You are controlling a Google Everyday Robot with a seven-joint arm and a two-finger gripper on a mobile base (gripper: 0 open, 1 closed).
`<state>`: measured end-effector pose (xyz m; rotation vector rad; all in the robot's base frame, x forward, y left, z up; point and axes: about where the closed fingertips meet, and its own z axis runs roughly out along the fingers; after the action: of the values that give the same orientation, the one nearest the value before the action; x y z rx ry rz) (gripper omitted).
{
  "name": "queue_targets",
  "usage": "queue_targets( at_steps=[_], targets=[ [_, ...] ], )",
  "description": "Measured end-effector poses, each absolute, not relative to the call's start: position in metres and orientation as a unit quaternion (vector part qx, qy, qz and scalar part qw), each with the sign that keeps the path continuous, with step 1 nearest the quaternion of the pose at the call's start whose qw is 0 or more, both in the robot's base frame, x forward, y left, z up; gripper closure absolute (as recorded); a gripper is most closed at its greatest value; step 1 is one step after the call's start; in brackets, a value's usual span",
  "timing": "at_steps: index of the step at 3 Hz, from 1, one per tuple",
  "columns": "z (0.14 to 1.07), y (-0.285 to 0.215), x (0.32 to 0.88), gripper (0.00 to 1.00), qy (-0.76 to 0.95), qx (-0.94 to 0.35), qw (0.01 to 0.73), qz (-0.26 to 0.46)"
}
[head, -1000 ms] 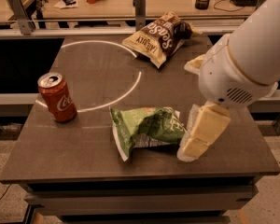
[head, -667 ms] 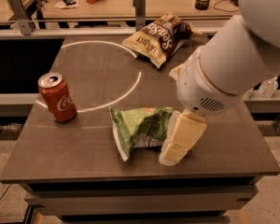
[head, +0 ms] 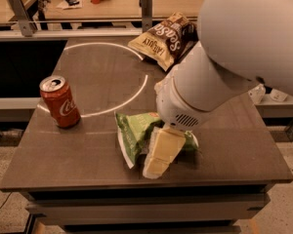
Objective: Pick green jalapeno chip bag
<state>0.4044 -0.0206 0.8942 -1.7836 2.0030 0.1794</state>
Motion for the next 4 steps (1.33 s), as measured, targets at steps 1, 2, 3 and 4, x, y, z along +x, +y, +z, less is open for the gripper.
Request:
queue_targets(
  at_steps=[1, 2, 3, 4],
  targets=[
    [0.876, -0.008, 0.408, 0.0, 0.712, -0.656, 0.237, 0.075],
    [0.858, -0.001, 0.417, 0.0, 0.694, -0.672, 0.248, 0.075],
    [0.852, 0.0, 0.424, 0.18, 0.679, -0.684, 0.257, 0.07],
    [0.854, -0.001, 0.427, 0.41, 0.666, -0.695, 0.264, 0.065]
  ],
)
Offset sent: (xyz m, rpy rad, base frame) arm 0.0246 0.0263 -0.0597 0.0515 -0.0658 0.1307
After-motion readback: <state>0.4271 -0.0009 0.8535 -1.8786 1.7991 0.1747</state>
